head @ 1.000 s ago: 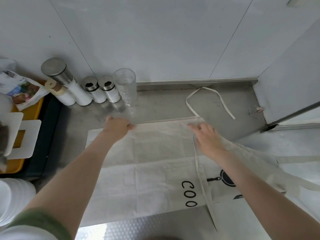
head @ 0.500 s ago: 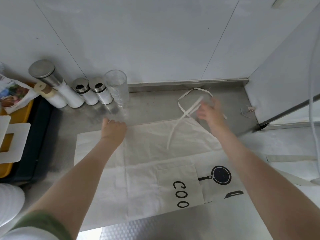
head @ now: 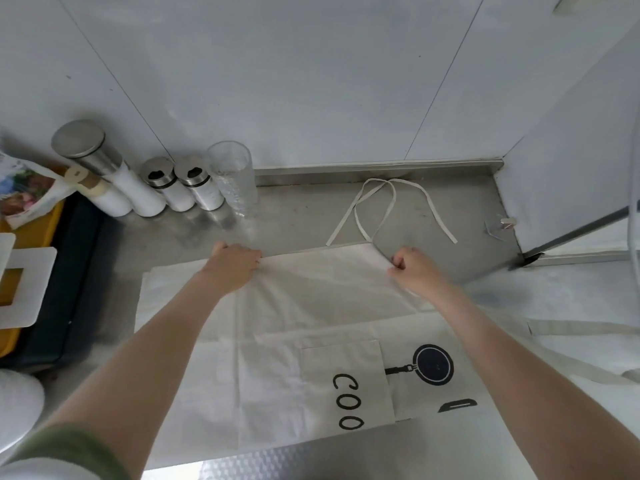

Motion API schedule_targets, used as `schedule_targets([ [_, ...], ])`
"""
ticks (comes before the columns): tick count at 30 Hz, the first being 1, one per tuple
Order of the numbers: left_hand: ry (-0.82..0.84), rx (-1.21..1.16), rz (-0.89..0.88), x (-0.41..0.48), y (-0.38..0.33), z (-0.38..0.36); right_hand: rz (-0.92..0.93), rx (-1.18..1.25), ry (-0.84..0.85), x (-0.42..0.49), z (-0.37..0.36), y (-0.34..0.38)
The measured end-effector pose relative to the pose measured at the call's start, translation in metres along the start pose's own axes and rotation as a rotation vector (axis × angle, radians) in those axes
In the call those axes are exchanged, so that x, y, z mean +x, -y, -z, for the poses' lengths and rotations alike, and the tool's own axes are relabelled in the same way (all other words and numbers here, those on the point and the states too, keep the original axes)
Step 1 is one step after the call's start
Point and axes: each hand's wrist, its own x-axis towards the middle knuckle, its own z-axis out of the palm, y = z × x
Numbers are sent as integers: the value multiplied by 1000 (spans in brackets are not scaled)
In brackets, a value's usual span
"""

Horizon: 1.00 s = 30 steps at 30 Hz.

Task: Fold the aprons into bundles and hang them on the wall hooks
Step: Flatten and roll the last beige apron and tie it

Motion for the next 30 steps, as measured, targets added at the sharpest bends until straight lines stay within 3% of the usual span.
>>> schedule_targets([
  [3,80,86,9,0,8,10,31,-101,185,-7,5,5],
  [6,134,204,66,-3,8,19,64,-120,231,-15,2,5],
  [14,-61,-34,-19,-4,-33,29,15,31,181,-29,-1,3],
  [18,-99,-131,-93,-8,-50,30,56,-92,2,-38,-4,5],
  [21,-116,-322,-213,-17,-51,33,197,-285,-92,-48,-4,17],
  [25,-175,-243,-341,-30,-52,40,467,-339,-35,-54,-8,49],
  [28,-198,-233,-362,-42,-51,47,543,-459,18,-48,-10,69],
  [30,-121,-230,-340,-51,-48,51,580,-536,-5,-47,-9,79],
])
